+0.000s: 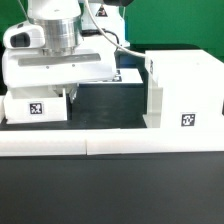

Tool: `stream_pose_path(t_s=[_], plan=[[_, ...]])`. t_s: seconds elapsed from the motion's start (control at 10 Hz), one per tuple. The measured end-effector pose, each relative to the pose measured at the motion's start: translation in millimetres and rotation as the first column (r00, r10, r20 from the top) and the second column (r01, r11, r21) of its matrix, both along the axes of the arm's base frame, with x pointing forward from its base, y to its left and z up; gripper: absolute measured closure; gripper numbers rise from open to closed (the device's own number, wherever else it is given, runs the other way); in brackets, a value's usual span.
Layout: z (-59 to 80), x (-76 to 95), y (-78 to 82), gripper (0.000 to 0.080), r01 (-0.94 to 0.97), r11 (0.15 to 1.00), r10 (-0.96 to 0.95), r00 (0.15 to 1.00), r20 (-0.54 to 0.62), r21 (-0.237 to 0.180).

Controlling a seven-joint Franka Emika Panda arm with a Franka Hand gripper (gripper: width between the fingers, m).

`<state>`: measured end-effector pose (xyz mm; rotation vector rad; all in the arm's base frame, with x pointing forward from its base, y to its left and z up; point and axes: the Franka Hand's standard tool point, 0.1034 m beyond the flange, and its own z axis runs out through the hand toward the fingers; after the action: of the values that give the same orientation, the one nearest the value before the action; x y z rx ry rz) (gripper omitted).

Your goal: Assemble drawer

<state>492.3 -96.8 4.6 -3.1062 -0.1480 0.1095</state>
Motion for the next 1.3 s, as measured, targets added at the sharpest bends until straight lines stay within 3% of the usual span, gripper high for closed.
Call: stream_pose_path(t_s=[0.4,0.8,1.3], plan=[[1.3,1.0,1.4,0.0758,-0.007,1.0,0.007,1.0,-0.002,0.0],[28.8,25.4,29.5,0.0758,-0.041,0.999,0.041,0.998,0.038,0.005],[28.0,26.4,28.9,0.0757,-0.186,0.982,0.186,0.982,0.04,0.009]])
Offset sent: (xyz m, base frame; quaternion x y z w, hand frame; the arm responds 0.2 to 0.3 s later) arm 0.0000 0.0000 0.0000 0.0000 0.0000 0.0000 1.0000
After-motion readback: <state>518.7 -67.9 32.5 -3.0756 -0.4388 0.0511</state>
